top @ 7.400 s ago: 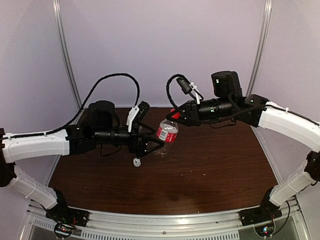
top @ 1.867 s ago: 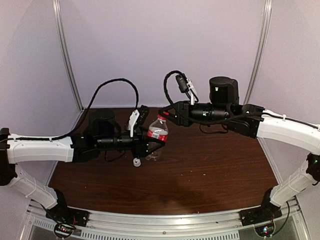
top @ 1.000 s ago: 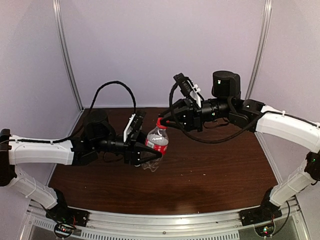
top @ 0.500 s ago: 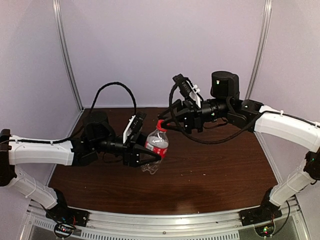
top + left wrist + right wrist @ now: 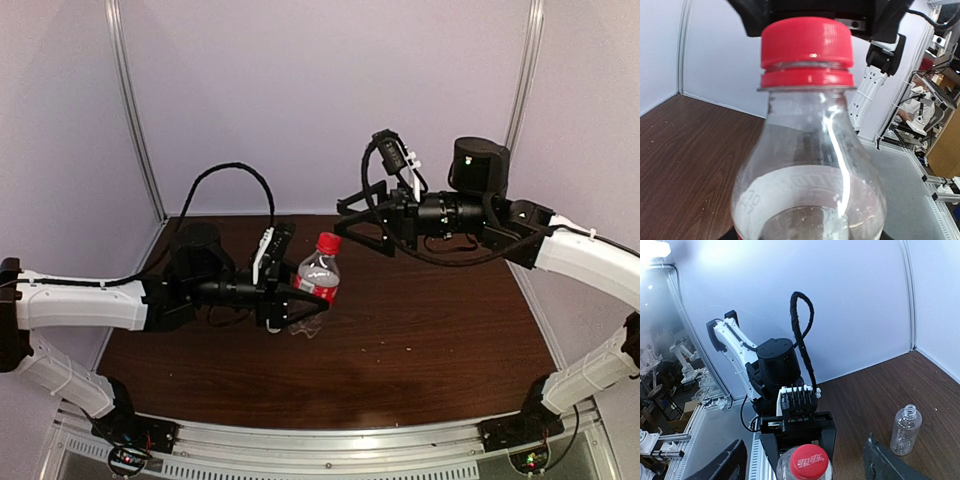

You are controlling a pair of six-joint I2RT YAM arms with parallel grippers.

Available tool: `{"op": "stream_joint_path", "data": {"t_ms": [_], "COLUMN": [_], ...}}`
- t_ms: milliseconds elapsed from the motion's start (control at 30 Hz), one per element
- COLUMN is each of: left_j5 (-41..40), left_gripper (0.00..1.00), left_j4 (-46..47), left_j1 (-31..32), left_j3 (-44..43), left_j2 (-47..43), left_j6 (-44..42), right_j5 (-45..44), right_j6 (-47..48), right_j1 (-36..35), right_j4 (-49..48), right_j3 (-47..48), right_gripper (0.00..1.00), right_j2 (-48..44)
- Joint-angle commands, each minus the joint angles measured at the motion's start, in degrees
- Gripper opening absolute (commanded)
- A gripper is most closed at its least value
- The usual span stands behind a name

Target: Unscrew the bottle caps

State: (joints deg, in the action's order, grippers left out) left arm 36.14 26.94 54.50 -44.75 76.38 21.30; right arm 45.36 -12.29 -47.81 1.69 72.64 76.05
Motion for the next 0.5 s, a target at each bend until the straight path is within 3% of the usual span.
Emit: {"op": "stream_joint_path", "data": {"t_ms": [0,233,467], "left_j5": [-7.82,-16.26,-18.46], "left_gripper": [0.43,0.43,0.43], "left_j4": [-1.35,-5.79,-7.14], "left_j1": [0.35,0.49,0.65], "left_j3": [-2.57,-4.63,-5.16], "left_j2": [-1.58,-1.16,-0.59], "left_j6": [-1.67,-1.86,-2.01], "right_j5": [-11.06,-21.51,-22.39], "right_j6": [-7.4,-13.08,-13.9], "right_j1": [0.18,-1.03,-2.95], "right_j4": [1.04,3.19,4.26], "right_j3": [0.73,2.56,5.15], "right_gripper": [0.8,0.81,0.8], "right_j2": [-1.66,0.35,4.24]}}
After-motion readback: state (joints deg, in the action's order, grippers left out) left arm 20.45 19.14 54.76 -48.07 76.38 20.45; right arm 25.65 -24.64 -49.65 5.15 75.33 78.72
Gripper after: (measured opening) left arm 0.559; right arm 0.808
